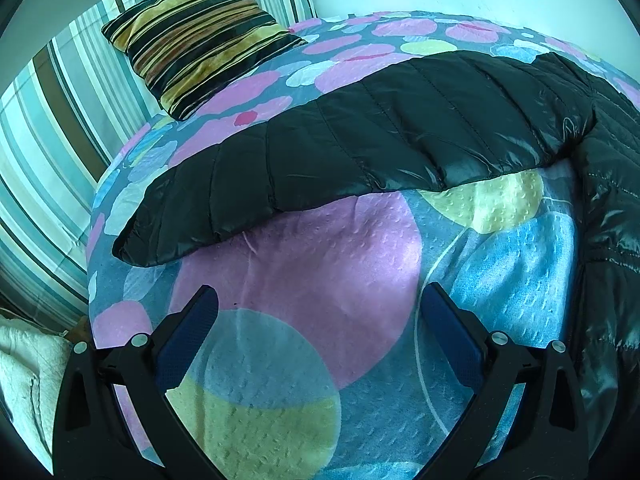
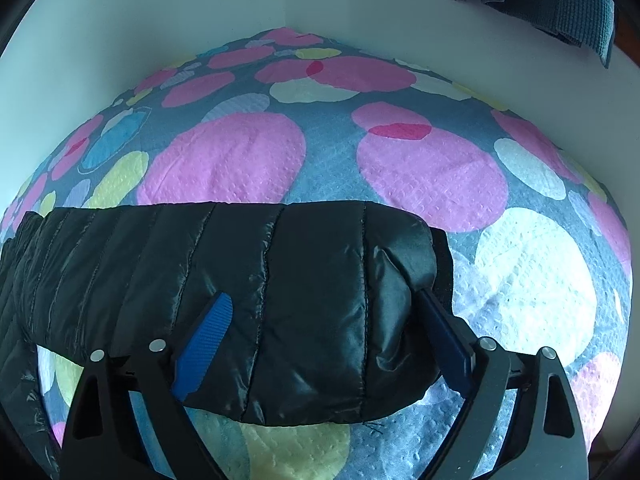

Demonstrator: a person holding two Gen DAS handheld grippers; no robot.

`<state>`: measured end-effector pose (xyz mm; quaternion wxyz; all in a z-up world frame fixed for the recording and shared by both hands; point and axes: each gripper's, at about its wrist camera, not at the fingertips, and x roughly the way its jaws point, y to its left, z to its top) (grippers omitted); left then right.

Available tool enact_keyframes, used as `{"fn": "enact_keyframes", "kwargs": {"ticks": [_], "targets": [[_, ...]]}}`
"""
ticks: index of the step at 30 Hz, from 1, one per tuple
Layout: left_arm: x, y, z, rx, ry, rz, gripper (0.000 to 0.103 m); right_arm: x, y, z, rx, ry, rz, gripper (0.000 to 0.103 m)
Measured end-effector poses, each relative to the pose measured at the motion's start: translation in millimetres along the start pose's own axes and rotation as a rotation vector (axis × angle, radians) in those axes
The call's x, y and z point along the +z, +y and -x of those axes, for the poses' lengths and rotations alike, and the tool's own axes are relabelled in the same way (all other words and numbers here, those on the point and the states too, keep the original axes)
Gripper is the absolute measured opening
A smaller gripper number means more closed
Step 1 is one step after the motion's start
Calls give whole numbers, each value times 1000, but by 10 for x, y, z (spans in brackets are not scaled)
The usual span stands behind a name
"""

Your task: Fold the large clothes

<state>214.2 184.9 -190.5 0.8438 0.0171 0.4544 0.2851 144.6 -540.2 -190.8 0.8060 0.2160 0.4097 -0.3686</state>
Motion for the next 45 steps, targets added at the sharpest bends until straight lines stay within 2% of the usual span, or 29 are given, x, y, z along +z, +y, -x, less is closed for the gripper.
{"fn": "enact_keyframes", "kwargs": {"ticks": [9, 14, 17, 19, 20, 21, 23, 26, 28, 31, 33, 38, 40, 45], "targets": [[-6, -4, -10, -11, 2, 10, 101, -33, -422, 309, 153, -1, -192, 86], [-13, 43, -30, -42, 13, 36, 101, 9, -647, 488, 124, -60, -260, 87], [-19, 50, -30, -48, 15, 42, 101, 32, -743, 352, 100, -18, -265, 86], [-20, 65, -30, -45, 13, 40, 101, 13, -770, 219, 100, 19, -265, 73], [-19, 61, -29, -43, 13, 38, 101, -14, -776, 119, 110, 57, -263, 57], [-19, 58, -28, -41, 12, 36, 101, -34, -771, 26, 135, 85, -274, 54], [-19, 55, -27, -36, 11, 32, 101, -49, -746, -21, 128, 78, -275, 54], [-18, 39, -19, -28, 8, 26, 101, -27, -619, -50, 118, 66, -253, 54], [-17, 30, -14, -20, 7, 21, 101, -14, -555, -74, 107, 61, -234, 47], [-18, 30, -9, -16, 4, 18, 101, -8, -441, -91, 112, 50, -200, 26], [-19, 24, -9, -17, 4, 19, 101, 22, -388, -55, 110, 41, -189, 20], [-16, 19, -6, -15, 4, 18, 101, 74, -127, 248, 169, -29, -171, 19], [-16, 26, -8, -14, 3, 17, 101, 104, 101, 452, 210, -71, -144, 19], [-21, 28, -15, -22, 6, 24, 101, 137, 1001, 1014, 341, -162, -9, 19]]}}
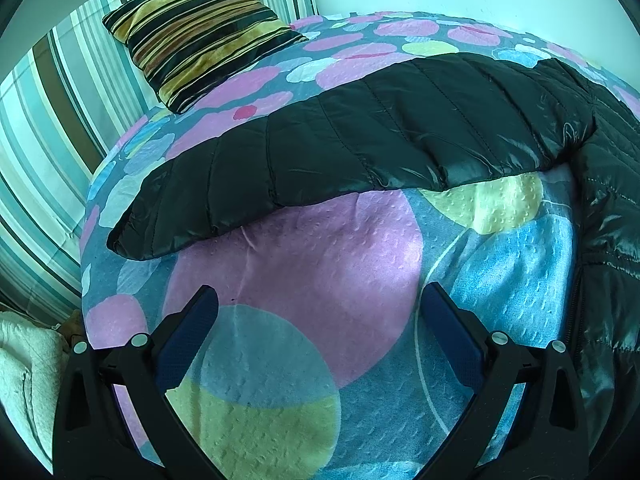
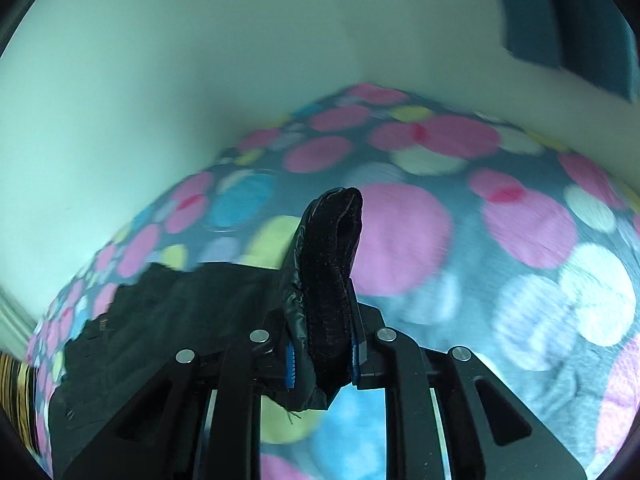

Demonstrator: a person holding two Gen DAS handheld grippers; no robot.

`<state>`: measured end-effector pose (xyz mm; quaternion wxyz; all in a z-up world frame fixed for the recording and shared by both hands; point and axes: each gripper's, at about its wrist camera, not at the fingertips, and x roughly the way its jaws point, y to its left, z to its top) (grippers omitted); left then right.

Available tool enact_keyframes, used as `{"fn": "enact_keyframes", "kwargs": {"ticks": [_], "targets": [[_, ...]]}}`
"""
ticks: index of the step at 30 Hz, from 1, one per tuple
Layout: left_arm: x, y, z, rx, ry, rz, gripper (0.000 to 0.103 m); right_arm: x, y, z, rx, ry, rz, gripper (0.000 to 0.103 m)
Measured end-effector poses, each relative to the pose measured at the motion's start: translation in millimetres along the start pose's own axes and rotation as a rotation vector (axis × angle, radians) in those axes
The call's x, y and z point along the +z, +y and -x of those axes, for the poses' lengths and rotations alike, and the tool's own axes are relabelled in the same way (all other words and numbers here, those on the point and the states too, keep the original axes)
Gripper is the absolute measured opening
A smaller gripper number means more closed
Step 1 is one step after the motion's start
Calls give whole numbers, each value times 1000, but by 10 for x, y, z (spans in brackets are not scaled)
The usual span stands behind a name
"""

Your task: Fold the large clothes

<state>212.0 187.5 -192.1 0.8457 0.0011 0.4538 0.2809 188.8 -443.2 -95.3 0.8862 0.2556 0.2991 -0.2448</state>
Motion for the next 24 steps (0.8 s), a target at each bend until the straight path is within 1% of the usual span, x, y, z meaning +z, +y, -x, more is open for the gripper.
{"fn": "enact_keyframes", "kwargs": {"ticks": [2, 5, 7, 10, 12, 13, 16, 19, 21, 22, 24], "targets": [[2, 1, 0, -2, 0, 2, 101, -4, 420, 5, 55, 6, 58, 19], [-8, 15, -16, -18, 6, 14, 101, -91, 1135, -61, 143, 41, 147, 19], [-14, 29, -24, -28, 10, 22, 101, -216, 1658, -112, 191, 63, 218, 18], [-13, 46, -32, -40, 15, 32, 101, -462, 2339, -143, 251, 84, 308, 18], [-11, 58, -38, -45, 17, 35, 101, -610, 2710, -159, 296, 105, 355, 18], [-13, 58, -38, -47, 18, 36, 101, -678, 2847, -151, 314, 112, 373, 18], [-14, 61, -34, -46, 19, 35, 101, -985, 3426, -145, 382, 146, 452, 18], [-12, 57, -32, -41, 18, 31, 101, -1319, 3888, -144, 426, 181, 524, 18], [-12, 52, -29, -40, 17, 30, 101, -1512, 4114, -205, 438, 212, 567, 18], [-11, 56, -32, -43, 18, 32, 101, -1577, 4136, -219, 442, 223, 580, 18], [-9, 56, -32, -46, 20, 35, 101, -1792, 4330, -300, 442, 254, 624, 18]]}}
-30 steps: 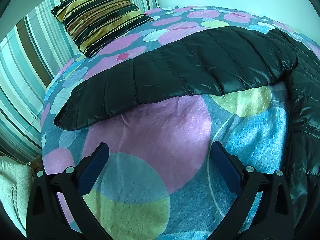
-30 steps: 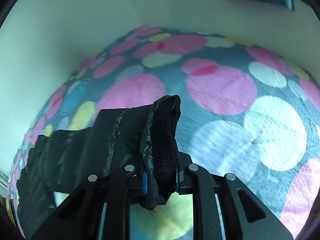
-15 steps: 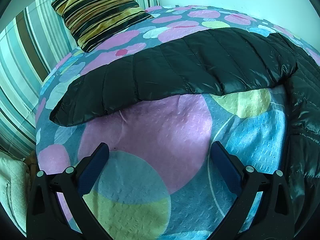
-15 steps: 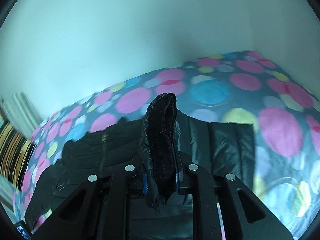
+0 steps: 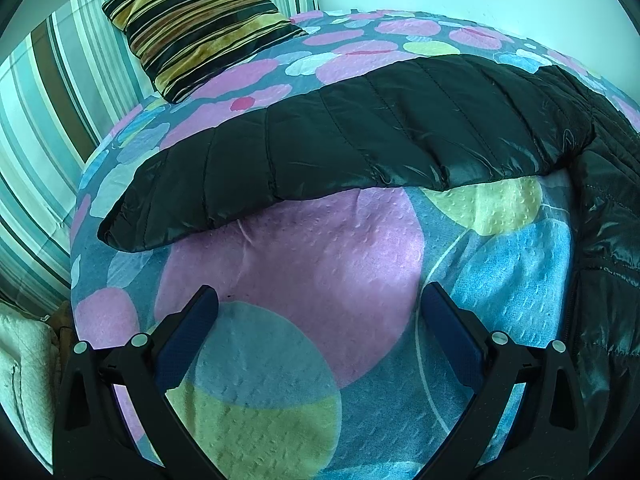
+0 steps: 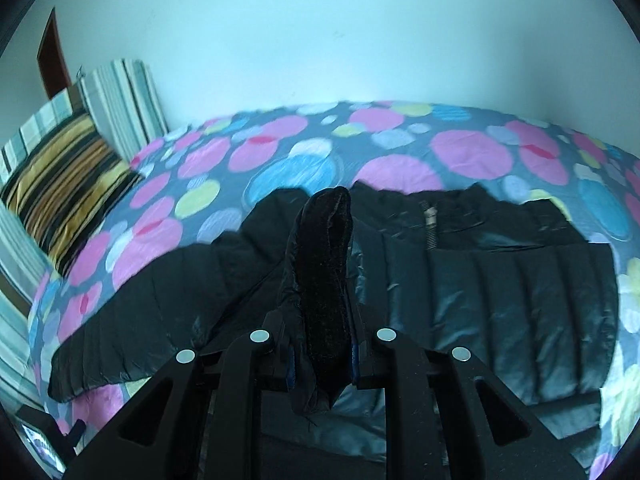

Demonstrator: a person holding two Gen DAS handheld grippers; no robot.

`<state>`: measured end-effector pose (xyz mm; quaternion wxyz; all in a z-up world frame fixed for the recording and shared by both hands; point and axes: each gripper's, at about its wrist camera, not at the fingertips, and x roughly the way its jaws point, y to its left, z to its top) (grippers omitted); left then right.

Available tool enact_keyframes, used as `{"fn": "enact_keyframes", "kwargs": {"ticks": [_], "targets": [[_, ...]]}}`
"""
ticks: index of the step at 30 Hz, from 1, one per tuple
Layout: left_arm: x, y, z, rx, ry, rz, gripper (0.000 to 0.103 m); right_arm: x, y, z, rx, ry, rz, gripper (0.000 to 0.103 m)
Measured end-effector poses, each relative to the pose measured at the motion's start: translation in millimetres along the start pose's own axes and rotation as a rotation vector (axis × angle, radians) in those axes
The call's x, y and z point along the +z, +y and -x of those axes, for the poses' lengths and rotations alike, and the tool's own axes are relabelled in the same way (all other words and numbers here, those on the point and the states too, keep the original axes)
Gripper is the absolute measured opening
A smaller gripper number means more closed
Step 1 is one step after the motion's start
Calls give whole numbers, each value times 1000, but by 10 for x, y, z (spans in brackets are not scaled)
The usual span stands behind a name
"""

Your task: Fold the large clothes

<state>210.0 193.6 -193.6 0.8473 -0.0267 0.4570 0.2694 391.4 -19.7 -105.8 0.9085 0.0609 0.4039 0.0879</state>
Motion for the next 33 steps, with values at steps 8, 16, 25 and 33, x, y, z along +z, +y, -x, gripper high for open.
{"fn": "enact_keyframes", "kwargs": {"ticks": [8, 16, 25, 33], "targets": [[-2, -11, 6, 1, 0, -1, 101, -258, 239, -528, -2, 147, 139, 18], [1, -11, 2, 7, -1, -6, 101, -248, 381, -730, 27, 203, 172, 18], [5, -4, 0, 6, -1, -5, 101, -297, 390, -606, 86, 204, 194, 44], [8, 15, -6, -7, 2, 5, 101, -257, -178, 236, 124, 68, 72, 45]]}}
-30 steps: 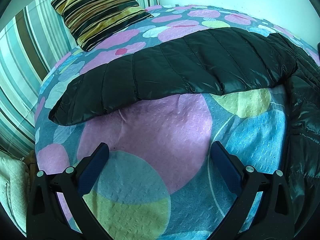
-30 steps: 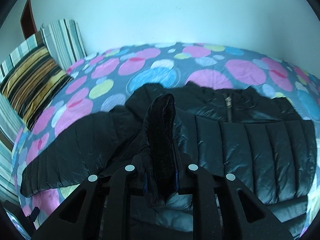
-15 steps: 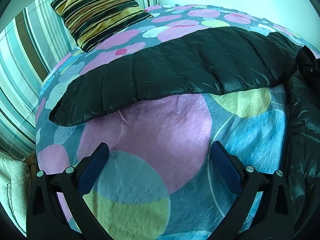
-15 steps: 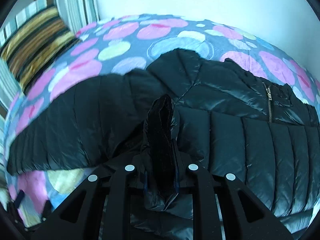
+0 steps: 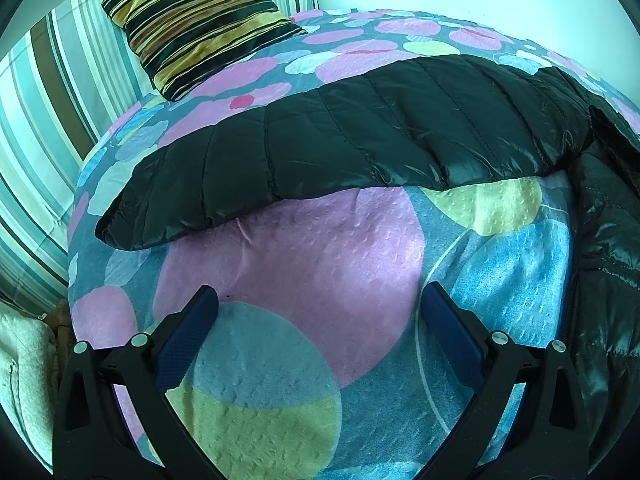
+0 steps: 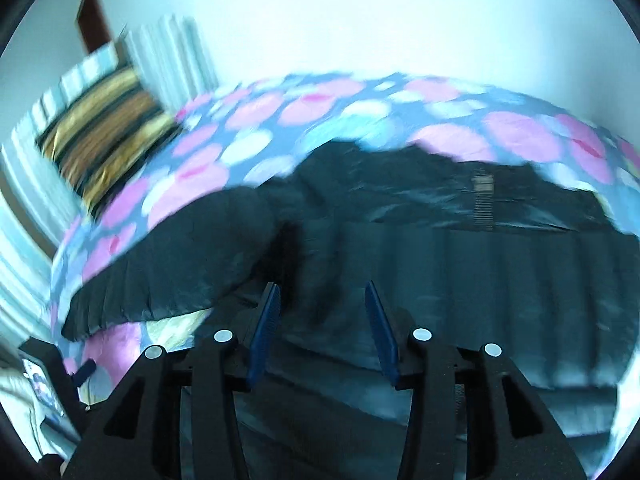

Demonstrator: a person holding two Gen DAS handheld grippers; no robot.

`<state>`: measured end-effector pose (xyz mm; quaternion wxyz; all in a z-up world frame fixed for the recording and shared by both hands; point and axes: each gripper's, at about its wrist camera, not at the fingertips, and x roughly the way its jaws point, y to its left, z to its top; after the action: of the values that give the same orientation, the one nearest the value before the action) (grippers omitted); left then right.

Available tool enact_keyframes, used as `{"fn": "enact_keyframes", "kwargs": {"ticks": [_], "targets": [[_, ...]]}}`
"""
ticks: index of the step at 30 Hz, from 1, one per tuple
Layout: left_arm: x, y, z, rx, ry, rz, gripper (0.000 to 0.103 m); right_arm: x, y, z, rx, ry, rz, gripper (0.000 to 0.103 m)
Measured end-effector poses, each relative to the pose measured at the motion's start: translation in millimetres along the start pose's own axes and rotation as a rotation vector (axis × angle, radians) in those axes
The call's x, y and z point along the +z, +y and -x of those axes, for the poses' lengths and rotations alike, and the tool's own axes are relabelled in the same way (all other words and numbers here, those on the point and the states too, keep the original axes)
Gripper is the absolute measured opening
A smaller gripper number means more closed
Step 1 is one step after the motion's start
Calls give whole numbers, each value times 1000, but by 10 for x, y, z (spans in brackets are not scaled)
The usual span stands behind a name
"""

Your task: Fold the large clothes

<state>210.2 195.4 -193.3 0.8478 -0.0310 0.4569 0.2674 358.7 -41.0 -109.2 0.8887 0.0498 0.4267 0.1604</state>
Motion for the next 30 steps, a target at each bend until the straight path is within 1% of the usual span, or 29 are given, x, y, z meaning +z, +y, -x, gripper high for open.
{"fn": "enact_keyframes", "kwargs": {"ticks": [2, 4, 5, 6, 7, 9, 11, 12, 15, 18, 20, 22, 25, 28, 30], "targets": [[-1, 2, -3, 0, 0, 0, 101, -1, -380, 215, -62, -44, -65, 43], [1, -3, -7, 0, 1, 0, 101, 12, -897, 380, -164, -79, -147, 39], [0, -3, -7, 0, 1, 0, 101, 22, -1098, 414, -204, -84, -181, 32], [-1, -5, -5, 0, 0, 0, 101, 27, -1345, 441, -245, -84, -225, 28], [-1, -5, -5, 1, 0, -1, 101, 28, -1680, 471, -289, -86, -294, 20], [0, -4, -6, 3, 0, -2, 101, 23, -2109, 475, -355, -83, -380, 11], [-1, -1, -6, 4, 0, -3, 101, 48, -2407, 414, -387, -65, -424, 8], [6, 5, -10, 3, 0, -3, 101, 57, -2512, 364, -385, -56, -435, 8], [9, 13, -11, 2, 1, -2, 101, 84, -2601, 158, -357, -18, -420, 7], [6, 20, -3, 0, 2, -1, 101, 48, -2598, -167, -330, 83, -374, 7], [7, 23, -4, 1, 2, -2, 101, -18, -2649, -323, -313, 119, -375, 7], [5, 22, -1, 2, 1, -2, 101, -48, -2694, -386, -294, 117, -393, 6], [7, 23, -3, 2, 0, -2, 101, -23, -2664, -324, -296, 106, -381, 5], [7, 24, -3, -1, 1, 0, 101, 0, -2573, -161, -342, 69, -335, 6], [8, 10, -4, 1, 2, -1, 101, -44, -2507, 31, -340, 25, -351, 7]]}}
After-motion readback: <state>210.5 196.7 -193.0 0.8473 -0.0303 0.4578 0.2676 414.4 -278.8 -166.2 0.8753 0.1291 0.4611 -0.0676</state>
